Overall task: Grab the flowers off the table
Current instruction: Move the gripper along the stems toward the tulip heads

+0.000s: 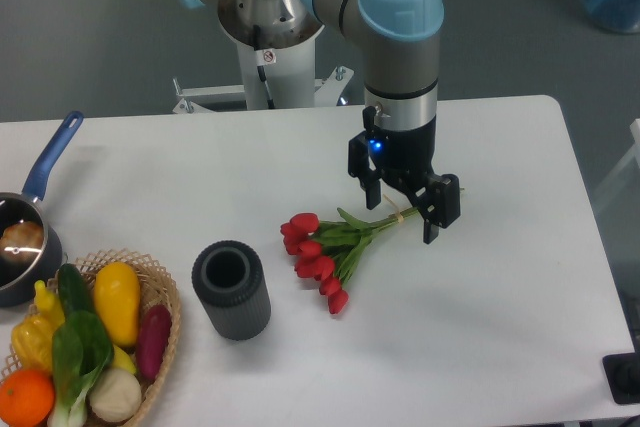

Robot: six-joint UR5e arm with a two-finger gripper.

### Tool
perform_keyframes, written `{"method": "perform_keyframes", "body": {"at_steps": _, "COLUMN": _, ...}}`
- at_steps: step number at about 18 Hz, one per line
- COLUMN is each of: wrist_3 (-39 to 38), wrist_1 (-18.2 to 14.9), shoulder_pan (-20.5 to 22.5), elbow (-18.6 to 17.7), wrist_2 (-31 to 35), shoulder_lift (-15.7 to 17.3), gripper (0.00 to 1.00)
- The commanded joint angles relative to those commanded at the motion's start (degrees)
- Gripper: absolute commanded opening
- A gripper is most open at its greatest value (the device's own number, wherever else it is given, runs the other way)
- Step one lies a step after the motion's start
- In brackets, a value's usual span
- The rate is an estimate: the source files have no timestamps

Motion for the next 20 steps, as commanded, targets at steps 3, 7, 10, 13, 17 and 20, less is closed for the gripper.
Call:
{"method": "perform_keyframes", "body": {"at_steps": 3, "wrist_3": 0.0, "wrist_1": 3.0, "shoulder_pan": 0.0, "elbow": -2.6, "wrist_2": 0.0, "shoulder_lift": 0.0, "gripper": 1.0}}
{"method": "perform_keyframes", "body": {"at_steps": 7, "wrist_3": 0.1, "wrist_1": 2.9, "shoulder_pan": -0.1, "elbow": -4.1, "wrist_2": 0.1, "shoulder_lift": 0.1, "gripper": 1.0}}
{"method": "perform_keyframes", "body": {"at_steps": 10, "wrist_3": 0.6, "wrist_1": 2.7, "shoulder_pan": 0.0, "elbow": -5.0, "wrist_2": 0.3, "shoulder_lift": 0.1, "gripper": 1.0}}
{"method": "perform_keyframes", "body": {"at_steps": 13, "wrist_3": 1.6, "wrist_1": 2.6, "shoulder_pan": -0.2, "elbow": -5.9, "wrist_2": 1.3, "shoulder_lift": 0.0, "gripper": 1.0}}
{"method": "perform_keyframes", "body": {"at_steps": 17, "wrist_3": 7.6, "wrist_1": 2.5, "shoulder_pan": -0.2, "elbow": -7.6, "wrist_2": 2.8, "shoulder_lift": 0.2, "gripper": 1.0}}
{"method": "perform_keyframes", "body": {"at_steps": 20, "wrist_3": 8.1, "wrist_1": 2.3, "shoulder_pan": -0.2, "elbow": -8.9, "wrist_2": 5.4, "shoulder_lift": 0.1, "gripper": 1.0}}
